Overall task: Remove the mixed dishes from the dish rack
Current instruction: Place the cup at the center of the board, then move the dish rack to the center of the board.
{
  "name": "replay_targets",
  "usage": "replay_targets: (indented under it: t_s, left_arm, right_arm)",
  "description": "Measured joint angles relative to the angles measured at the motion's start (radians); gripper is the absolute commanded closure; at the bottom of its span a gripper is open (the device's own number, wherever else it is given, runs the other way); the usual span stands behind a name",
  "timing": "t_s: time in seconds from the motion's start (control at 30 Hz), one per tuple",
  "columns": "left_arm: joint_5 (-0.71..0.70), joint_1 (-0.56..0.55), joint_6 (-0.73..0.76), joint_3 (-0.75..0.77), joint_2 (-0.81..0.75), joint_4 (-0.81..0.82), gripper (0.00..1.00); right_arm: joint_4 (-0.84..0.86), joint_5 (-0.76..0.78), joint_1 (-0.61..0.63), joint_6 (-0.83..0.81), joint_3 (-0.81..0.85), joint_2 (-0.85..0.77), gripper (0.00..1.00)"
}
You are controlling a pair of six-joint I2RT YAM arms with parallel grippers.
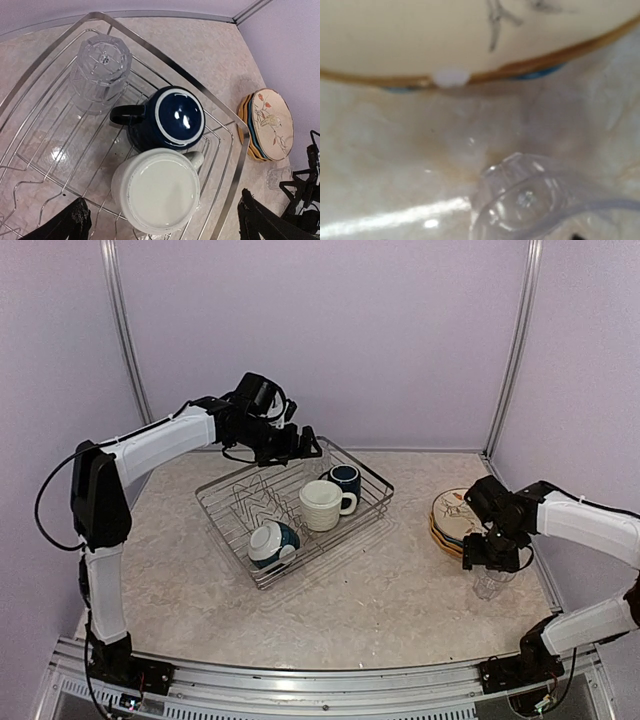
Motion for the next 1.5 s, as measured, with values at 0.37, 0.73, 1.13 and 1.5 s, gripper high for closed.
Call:
replay_targets:
  t_s: [0.37,0.73,1.13,1.5]
  left_arm:
    - [-0.089,0.046,0.105,0.470,0.334,-0.148,0.01]
    - [-0.076,0.065,0.195,0.620,0.483,-0.232,0.02]
    - [0.039,0.098,0.217,0.541,0.456,-0.226,0.04]
    - [0.106,0.032,0.216,0.231,0.209,-0.244,0.05]
  right_arm:
    - [0.011,-0.012,0.000,-0.112,0.145,-0.212,0.03]
    - [0.070,-0.067,0.000,-0.181,0.159,-0.208,0.02]
    - [0.225,-0.179,0.041,-0.251,0.333,0.002,0.02]
    - [0.391,-0.229,0.103,-0.301,0.493,0.327,0.03]
